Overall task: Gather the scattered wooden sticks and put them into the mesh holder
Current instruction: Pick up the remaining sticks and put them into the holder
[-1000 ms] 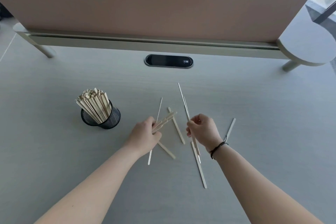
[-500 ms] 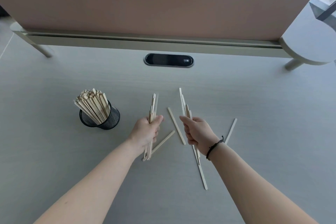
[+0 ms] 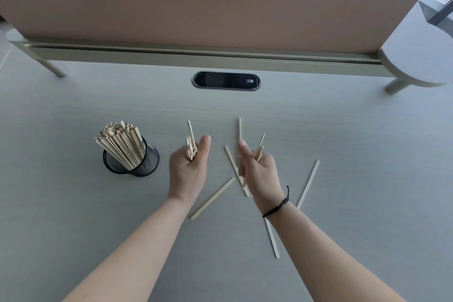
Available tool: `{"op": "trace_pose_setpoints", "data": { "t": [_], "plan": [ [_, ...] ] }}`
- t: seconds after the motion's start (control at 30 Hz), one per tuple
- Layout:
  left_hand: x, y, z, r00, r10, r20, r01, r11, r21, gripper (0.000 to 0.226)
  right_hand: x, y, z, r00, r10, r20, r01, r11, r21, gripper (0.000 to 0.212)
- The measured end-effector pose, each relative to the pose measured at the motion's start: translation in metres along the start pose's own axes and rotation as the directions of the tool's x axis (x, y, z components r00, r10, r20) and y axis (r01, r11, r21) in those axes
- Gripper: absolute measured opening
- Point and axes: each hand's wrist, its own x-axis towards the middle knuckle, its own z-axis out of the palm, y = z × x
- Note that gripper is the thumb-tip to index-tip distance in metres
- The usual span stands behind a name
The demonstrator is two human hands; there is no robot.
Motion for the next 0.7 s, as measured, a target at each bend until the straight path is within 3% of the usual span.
{"op": "trace_pose_setpoints", "data": {
  "t": [0.17, 0.37, 0.53, 0.7],
  "plan": [
    [-0.001, -0.009, 0.002, 0.995, 0.104, -0.009, -0.103, 0.993, 0.06, 0.067, -0.008, 0.015, 0.027, 0.984, -0.176, 0.039, 0.179, 0.98, -0.088, 0.064],
    [-0.005, -0.04, 0.007, 1.0, 0.013, 0.005, -0.014, 0.998, 0.058, 0.059, -0.005, 0.049, 0.04, 0.994, -0.112, -0.006, 0.111, 0.987, -0.119, 0.064],
    [-0.002, -0.047, 0.005, 0.999, 0.054, -0.003, -0.054, 0.994, 0.093, 0.046, -0.003, 0.046, 0.043, 0.998, -0.049, -0.027, 0.046, 0.996, -0.082, 0.065],
    [0.004, -0.05, 0.001, 0.997, 0.044, 0.056, -0.05, 0.992, 0.118, 0.062, 0.002, 0.035, 0.044, 0.997, 0.011, -0.08, -0.016, 0.998, -0.065, 0.059]
  ]
}}
